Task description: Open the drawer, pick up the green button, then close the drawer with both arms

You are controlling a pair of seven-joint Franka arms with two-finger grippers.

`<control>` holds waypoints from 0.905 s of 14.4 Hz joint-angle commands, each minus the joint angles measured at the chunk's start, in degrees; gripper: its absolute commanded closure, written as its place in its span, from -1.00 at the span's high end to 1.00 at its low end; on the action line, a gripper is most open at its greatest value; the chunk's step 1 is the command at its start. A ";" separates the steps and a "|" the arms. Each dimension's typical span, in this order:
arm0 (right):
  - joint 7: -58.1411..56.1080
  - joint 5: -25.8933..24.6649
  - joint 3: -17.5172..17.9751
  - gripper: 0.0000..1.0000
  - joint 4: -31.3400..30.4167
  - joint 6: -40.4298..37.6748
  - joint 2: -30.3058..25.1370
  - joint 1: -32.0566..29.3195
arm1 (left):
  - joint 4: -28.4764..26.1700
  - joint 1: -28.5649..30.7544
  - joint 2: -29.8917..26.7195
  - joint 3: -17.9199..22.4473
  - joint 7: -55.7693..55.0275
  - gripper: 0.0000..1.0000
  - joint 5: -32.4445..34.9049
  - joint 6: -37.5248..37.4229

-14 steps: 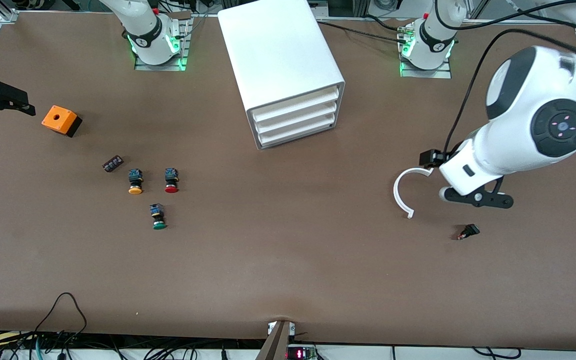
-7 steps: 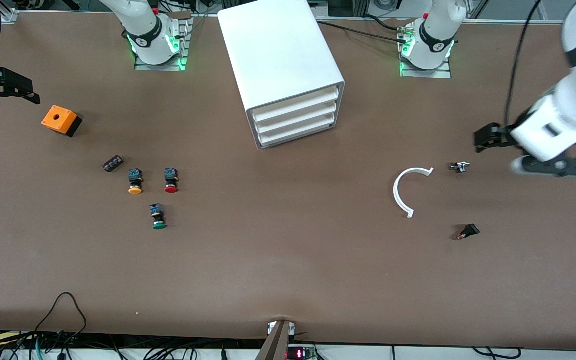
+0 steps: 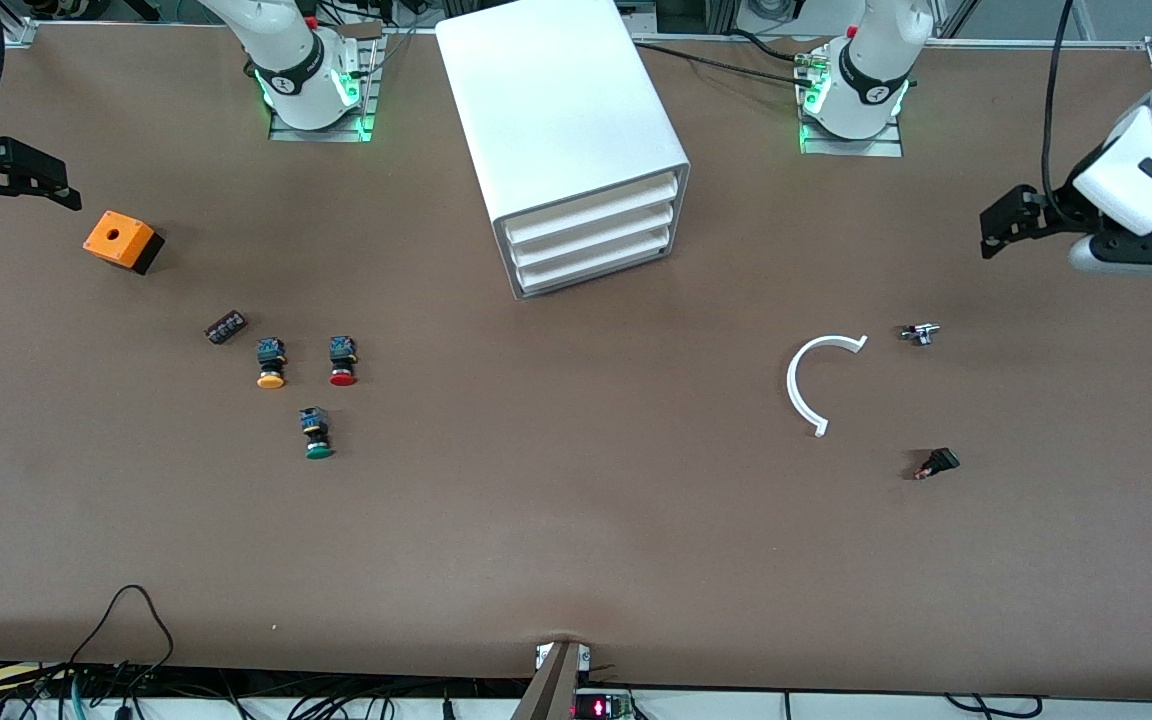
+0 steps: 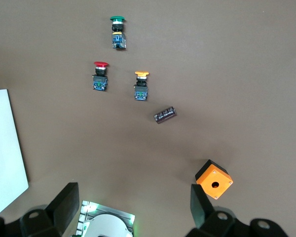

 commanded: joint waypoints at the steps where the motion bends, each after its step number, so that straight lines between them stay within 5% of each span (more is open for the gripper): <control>1: 0.33 -0.15 -0.03 1.00 -0.88 0.62 -1.19 0.12 | -2.92 -1.75 -1.62 2.68 2.72 1.00 -3.09 2.96; 13: 0.24 -0.23 -0.03 1.00 -0.61 0.35 -1.19 -0.06 | -0.19 -2.03 -0.38 2.52 3.44 1.00 -0.72 -1.17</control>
